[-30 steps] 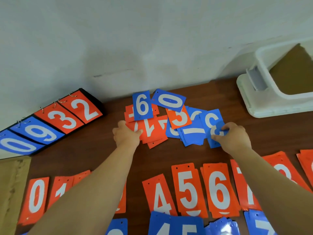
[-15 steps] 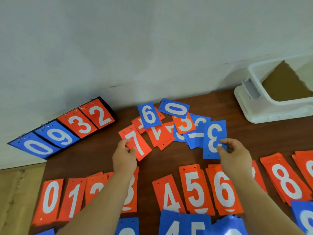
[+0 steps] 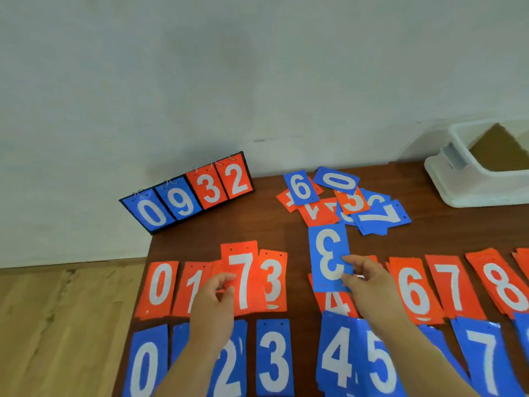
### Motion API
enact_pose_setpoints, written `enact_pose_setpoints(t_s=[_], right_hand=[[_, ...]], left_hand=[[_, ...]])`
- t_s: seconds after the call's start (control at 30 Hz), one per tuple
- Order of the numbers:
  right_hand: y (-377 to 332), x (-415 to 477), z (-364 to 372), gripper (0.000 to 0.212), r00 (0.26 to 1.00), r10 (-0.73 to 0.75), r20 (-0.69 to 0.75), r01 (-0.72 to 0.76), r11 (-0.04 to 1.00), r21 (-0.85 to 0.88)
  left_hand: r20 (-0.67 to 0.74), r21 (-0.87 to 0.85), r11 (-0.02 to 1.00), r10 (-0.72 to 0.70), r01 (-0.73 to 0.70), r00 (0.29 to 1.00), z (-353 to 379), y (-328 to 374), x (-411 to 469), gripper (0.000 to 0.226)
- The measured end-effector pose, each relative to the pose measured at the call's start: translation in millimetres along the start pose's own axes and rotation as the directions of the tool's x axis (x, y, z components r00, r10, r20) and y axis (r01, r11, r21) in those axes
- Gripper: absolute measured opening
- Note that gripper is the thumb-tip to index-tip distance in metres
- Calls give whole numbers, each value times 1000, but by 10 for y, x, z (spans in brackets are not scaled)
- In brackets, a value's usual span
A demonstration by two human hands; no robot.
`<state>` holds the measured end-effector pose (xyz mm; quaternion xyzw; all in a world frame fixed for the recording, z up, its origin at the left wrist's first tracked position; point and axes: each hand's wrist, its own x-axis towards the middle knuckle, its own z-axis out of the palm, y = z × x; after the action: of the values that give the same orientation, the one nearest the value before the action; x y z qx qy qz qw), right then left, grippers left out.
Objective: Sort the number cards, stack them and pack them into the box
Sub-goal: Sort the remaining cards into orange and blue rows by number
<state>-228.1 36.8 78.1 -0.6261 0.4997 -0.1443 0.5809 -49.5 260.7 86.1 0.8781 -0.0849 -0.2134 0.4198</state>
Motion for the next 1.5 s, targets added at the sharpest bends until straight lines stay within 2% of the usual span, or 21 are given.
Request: enact_pose_setpoints(t_s=[0.1,0.2,0.3,0.4,0.47,0.53,0.63,0.73,0.87,0.97,1.07,1.17,1.23,1.37,1.5], right_hand=[[-80,-390,305,36,992,-24,123,22,1000,17],[-271,-703,542,27,951,-87,297,131,982,-134],[-553,-898,696,17,838,-102,537,301,906,-298],[-809,-1024,843,18,754,-95,650,438,810,-390],[-920,-1082,950,19,761,-135,635,508,732,-453],[-972,-1143,1068,22,814,-227,535,515,709,-482],[-934,-1265,1247,31,891,-340,303,442,803,-400],[-778,-1397,1367,42,913,-358,197,402,874,-273],[-591,-1580,1454,42,951,-200,234,243,954,-174],[-430,-1661,1543,30,924,-109,366,141,988,-61],[-353,-1656,1586,24,927,-111,358,133,991,-36],[-310,-1543,1500,24,952,-147,270,179,979,-99],[-206,-1398,1359,28,958,-163,236,212,956,-203],[196,-1157,1085,40,940,-72,333,236,843,-483],[583,-1051,1074,45,912,60,406,226,753,-618]], left_hand=[[-3,-29,1000,-9,9,1000,-305,-218,-194,26],[-19,-102,994,-30,28,999,-573,-312,-270,25],[-17,-160,987,30,-32,999,-804,-304,-353,27],[34,-164,980,116,-109,993,-972,-256,-494,25],[88,-181,974,151,-133,985,-1064,-256,-599,23],[141,-229,965,165,-130,976,-1131,-291,-689,25],[143,-310,945,150,-99,978,-1202,-361,-779,29],[-9,-331,938,106,-103,994,-1246,-437,-809,31],[-148,-395,916,20,-78,989,-1246,-527,-805,31],[-123,-396,914,39,-85,992,-1200,-567,-798,32],[-71,-403,914,32,-58,997,-1160,-593,-793,32],[-57,-393,920,-24,0,998,-1168,-682,-750,27],[-58,-357,934,-55,31,997,-1179,-797,-710,26],[-56,-253,965,-85,68,995,-1140,-1049,-659,27],[-47,-175,982,-78,69,996,-1020,-1259,-657,27]])
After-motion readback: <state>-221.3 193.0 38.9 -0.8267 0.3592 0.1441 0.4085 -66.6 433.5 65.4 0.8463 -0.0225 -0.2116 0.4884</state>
